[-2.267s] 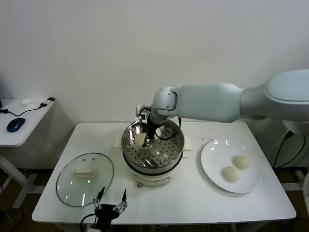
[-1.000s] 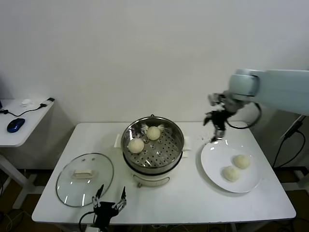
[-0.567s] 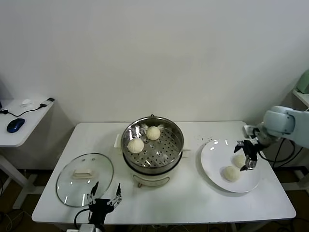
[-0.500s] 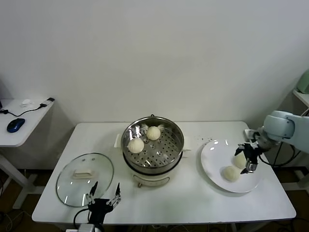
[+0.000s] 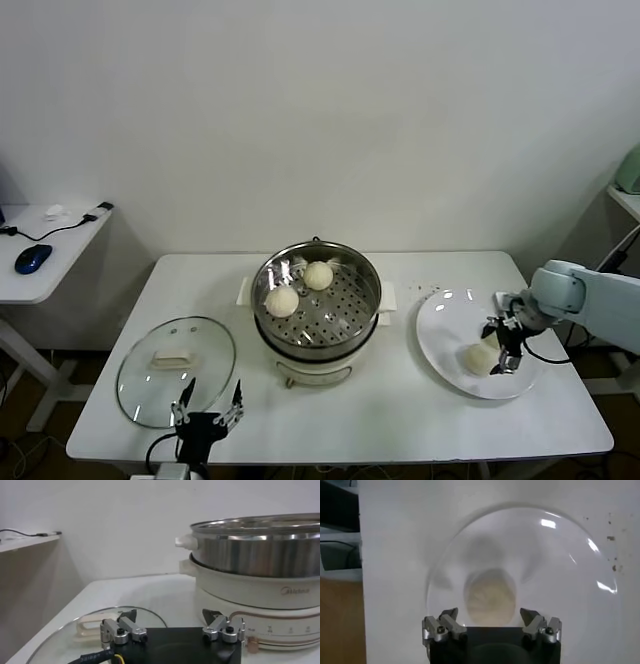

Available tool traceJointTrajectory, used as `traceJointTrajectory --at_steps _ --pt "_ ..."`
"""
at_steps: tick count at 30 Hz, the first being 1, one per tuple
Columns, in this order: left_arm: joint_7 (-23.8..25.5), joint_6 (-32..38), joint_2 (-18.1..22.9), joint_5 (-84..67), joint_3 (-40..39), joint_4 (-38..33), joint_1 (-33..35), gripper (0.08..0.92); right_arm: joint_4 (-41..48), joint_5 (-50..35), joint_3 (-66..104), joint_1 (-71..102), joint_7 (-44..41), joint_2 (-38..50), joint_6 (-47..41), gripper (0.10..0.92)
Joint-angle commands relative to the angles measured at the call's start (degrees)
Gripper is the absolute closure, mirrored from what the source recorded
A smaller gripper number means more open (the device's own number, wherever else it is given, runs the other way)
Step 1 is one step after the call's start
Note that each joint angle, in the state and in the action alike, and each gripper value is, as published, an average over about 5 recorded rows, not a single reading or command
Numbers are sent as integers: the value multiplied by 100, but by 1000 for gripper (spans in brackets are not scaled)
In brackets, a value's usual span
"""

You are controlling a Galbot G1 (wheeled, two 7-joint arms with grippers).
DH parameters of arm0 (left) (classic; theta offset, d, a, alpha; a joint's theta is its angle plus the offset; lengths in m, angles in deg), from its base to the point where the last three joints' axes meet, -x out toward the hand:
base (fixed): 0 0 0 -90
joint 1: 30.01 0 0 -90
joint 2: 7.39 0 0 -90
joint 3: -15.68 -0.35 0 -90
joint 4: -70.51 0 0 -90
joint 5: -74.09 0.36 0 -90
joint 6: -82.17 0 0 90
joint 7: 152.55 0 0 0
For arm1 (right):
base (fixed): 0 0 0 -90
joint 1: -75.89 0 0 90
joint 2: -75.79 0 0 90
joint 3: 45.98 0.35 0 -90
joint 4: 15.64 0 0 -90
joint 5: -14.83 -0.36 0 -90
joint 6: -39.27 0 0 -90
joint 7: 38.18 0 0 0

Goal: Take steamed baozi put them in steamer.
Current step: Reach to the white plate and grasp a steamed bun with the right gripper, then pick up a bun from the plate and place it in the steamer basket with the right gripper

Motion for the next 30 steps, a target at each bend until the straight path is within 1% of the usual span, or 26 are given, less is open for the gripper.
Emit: traceJointTrajectory --at_steps 1,4,7,12,14,18,21,24,27,30 --pt "2 4 -17 -23 30 4 -7 177 350 112 397 545 83 -281 -12 203" --pt "0 5 -16 -23 24 -1 -15 177 381 124 372 536 81 -327 -29 214" --pt "-4 8 -14 -21 11 -2 -19 177 390 146 352 525 112 -359 -39 249" --pt "-8 3 -12 -14 -2 -30 -4 177 277 133 216 299 26 -349 -67 348" --pt "-9 1 -14 -12 0 -52 11 177 181 88 42 9 -63 -330 -58 376" --pt "-9 -4 -20 0 -9 -106 45 177 25 -287 -682 -1331 -433 -470 135 388" --pt "-7 -8 -18 15 -39 -143 62 177 38 -756 -1413 -2692 -851 -903 521 389" --pt "-7 -7 -13 47 -82 -166 71 177 164 -1145 -1711 -3766 -1226 -1521 1066 389" --pt "-6 -10 -6 63 -108 -192 76 177 131 -1331 -1556 -4411 -1473 -2165 1739 389" --pt "-6 -18 -5 63 -113 -196 68 177 -390 -1234 -1084 -4603 -1515 -2699 2251 389"
